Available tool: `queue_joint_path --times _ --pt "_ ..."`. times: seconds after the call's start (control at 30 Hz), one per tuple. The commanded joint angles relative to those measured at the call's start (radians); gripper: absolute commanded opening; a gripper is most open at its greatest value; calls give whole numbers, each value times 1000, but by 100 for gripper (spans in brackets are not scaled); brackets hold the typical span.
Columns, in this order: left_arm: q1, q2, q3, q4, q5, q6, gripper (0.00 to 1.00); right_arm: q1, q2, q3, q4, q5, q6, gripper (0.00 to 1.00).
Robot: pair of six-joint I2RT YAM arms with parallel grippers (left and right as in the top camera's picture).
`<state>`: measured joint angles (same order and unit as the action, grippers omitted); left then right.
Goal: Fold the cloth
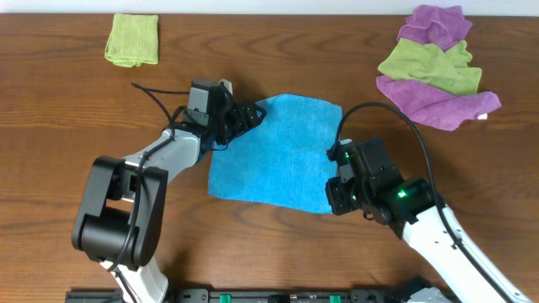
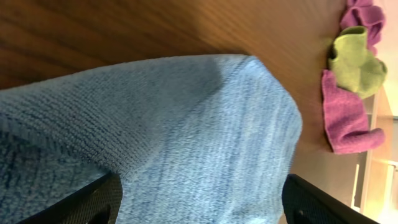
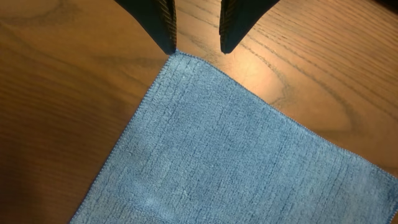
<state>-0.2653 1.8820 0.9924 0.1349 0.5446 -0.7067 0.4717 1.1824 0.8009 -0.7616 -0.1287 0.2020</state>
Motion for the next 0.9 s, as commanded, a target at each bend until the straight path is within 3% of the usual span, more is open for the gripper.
queue_joint_path --times 0.0,0.43,0.87 --pt "1 24 -2 -3 -6 -7 82 3 -14 3 2 -10 11 24" --pt "1 24 -2 -104 23 -2 79 3 -14 3 0 -10 11 24" --pt "1 42 -2 17 -47 -24 80 3 -14 3 3 -10 11 25"
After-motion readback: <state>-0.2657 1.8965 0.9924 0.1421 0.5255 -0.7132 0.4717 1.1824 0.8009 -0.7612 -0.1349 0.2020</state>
